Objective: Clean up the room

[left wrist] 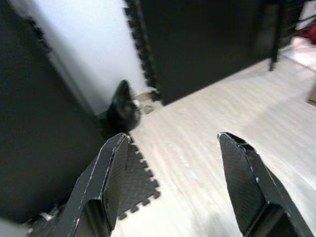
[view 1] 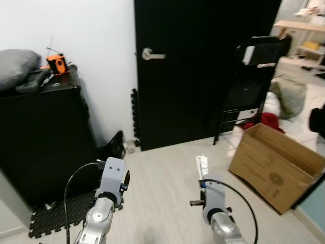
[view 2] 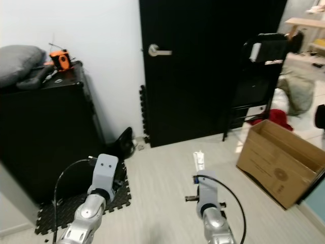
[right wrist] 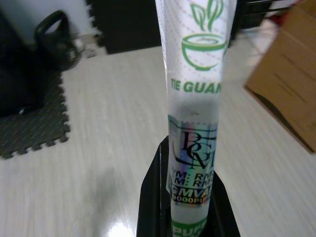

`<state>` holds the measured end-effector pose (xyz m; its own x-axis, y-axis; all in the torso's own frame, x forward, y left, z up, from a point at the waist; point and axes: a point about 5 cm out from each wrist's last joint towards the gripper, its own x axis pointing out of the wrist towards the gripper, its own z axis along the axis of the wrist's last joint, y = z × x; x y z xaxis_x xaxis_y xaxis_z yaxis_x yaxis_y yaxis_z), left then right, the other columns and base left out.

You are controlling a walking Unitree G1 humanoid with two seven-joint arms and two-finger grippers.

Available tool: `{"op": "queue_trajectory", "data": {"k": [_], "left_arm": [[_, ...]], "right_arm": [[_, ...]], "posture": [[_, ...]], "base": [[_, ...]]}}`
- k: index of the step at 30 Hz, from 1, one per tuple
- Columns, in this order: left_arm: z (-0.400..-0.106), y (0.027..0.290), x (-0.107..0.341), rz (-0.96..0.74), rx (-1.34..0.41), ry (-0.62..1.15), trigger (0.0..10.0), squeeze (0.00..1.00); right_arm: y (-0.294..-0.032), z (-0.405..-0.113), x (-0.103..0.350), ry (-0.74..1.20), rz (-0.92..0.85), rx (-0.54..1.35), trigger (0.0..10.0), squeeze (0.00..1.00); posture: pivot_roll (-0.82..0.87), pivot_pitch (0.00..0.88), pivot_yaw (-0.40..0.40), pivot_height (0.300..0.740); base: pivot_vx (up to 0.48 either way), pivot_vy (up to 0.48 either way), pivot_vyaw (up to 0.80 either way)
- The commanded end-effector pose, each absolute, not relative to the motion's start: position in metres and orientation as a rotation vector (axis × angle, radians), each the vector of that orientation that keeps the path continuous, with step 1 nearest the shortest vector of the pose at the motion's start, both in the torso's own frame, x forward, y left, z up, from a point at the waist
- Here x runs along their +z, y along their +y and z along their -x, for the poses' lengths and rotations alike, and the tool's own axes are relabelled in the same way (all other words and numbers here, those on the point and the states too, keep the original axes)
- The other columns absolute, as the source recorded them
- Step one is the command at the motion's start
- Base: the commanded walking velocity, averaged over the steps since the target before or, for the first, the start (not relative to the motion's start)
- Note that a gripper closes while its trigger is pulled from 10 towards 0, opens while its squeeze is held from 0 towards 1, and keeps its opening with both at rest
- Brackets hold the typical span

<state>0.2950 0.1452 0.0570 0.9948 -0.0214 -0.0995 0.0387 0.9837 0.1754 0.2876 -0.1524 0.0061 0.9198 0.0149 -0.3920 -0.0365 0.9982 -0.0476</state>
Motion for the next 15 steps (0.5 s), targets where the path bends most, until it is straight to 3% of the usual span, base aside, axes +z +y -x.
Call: {"op": "queue_trajectory", "data": {"k": [1, 15], "left_arm": [[-0.2940, 0.1479, 0.0544, -0.186, -0.032, 0.111, 10.0, 0.00], [-0.2963, 0.1475, 0.0553, -0.191, -0.042, 0.109, 10.0, 0.00]], "right_arm": [[-0.1495, -0.2851, 0.0019, 0.427, 0.028, 0.020, 10.0, 0.00], [-0.1532, -0.2855, 0.0014, 0.435, 0.016, -0.009, 10.0, 0.00]], "posture": [[0.02, 0.017, 0.002, 0.740], [0.01, 0.015, 0.007, 0.740]], "base": [[0.000, 0.000, -0.80], [0.000, 0.000, -0.80]]}}
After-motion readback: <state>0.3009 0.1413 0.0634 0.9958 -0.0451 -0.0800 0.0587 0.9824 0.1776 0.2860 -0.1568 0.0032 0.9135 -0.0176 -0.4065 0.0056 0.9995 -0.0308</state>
